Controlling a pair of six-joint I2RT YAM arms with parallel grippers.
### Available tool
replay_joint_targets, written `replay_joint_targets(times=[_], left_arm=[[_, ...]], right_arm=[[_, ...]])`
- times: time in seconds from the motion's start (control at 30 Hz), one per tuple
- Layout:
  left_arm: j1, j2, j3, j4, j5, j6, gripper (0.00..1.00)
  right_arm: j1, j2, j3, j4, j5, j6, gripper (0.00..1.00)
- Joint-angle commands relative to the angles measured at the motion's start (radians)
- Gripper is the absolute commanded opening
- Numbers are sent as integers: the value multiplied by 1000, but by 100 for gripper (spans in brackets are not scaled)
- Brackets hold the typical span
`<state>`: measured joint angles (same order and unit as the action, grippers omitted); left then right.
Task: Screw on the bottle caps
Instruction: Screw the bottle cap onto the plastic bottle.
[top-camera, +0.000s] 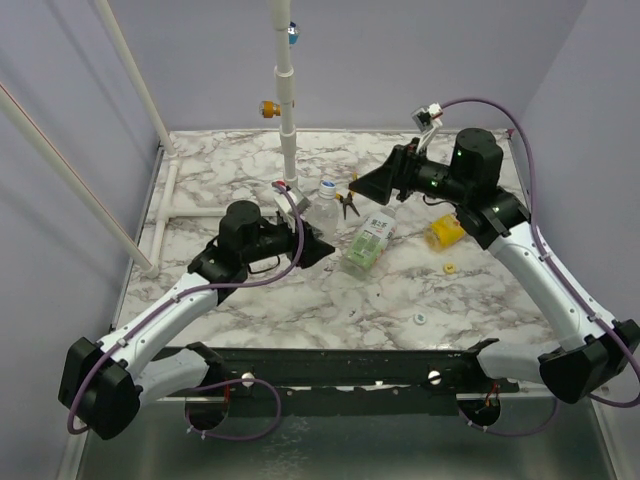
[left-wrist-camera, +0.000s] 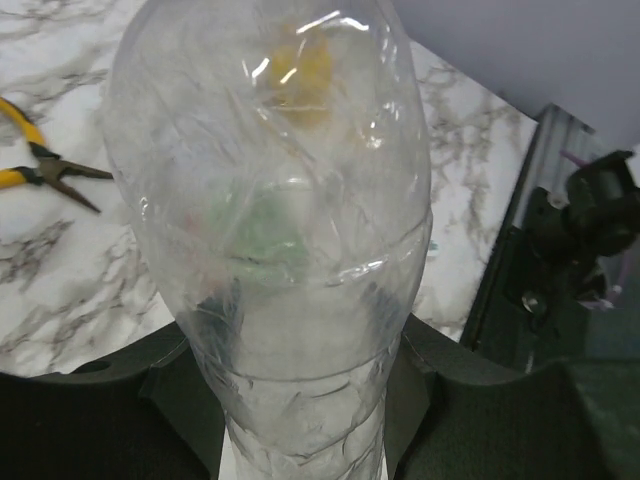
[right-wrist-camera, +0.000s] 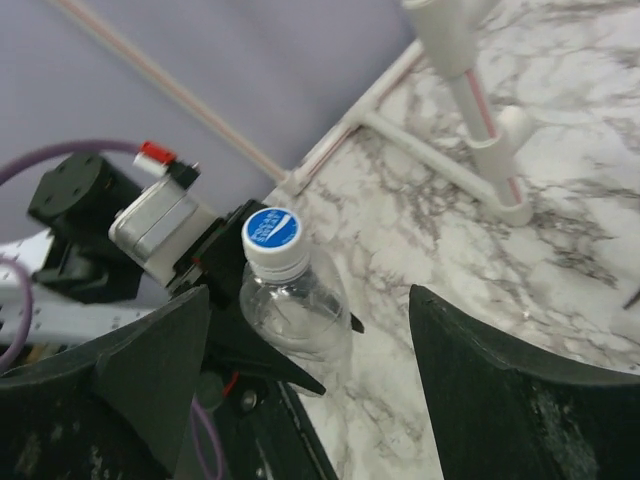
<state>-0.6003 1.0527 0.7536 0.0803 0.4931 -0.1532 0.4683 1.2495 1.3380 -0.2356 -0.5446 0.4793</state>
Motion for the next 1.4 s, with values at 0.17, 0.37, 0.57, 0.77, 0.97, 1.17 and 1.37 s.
replay_joint_targets(times=[0.17,0.37,0.57,0.77,0.97,1.17,1.37], left_arm=[[28,4,-39,195,432,-231,0],[28,19,-26,239,469,-276,0],[28,34,-16,252,476,-290,0],[29,42,-13,265,471,-296,0],[29,55,-7,273,471,-299,0],[28,58,-3,274,470,-299,0],[28,56,-3,274,471,-299,0]], right_arm=[[-2,11,-120,338,-430,111,75],[-2,27,-148,423,-441,169,71],[0,46,-165,521,-458,252,62],[10,48,-175,532,-447,264,50],[15,52,-175,511,-440,255,48],[24,58,-181,509,-423,253,48],[29,67,-174,495,-408,247,49]])
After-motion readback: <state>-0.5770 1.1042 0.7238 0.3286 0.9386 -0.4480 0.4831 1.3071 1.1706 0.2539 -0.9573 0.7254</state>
